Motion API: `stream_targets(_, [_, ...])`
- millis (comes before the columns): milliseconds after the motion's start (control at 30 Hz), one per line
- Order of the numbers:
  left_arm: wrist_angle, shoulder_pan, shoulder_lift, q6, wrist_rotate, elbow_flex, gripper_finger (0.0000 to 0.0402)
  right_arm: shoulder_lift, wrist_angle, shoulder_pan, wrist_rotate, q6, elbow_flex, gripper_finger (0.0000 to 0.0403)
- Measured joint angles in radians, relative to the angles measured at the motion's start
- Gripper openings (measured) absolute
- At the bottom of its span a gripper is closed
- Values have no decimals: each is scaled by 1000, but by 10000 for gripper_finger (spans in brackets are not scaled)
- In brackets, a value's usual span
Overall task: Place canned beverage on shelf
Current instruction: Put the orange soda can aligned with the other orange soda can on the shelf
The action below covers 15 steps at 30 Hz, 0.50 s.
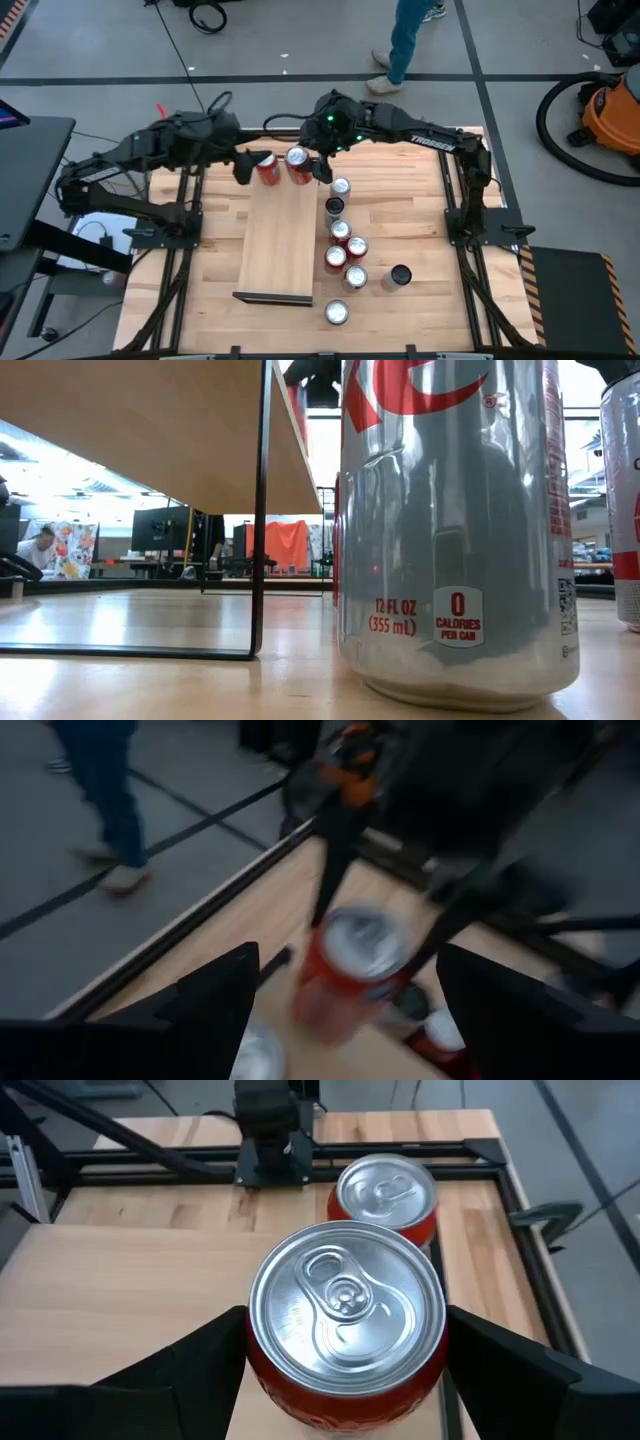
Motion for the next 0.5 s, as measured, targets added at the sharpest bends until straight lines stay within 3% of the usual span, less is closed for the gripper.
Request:
stream_targets(133, [32, -7, -44, -20, 62, 0, 318, 0, 88, -10, -7, 10, -91, 316])
stream_targets(500, [59, -8, -69, -11, 66, 0, 318, -2, 219, -18, -9, 54, -220, 316])
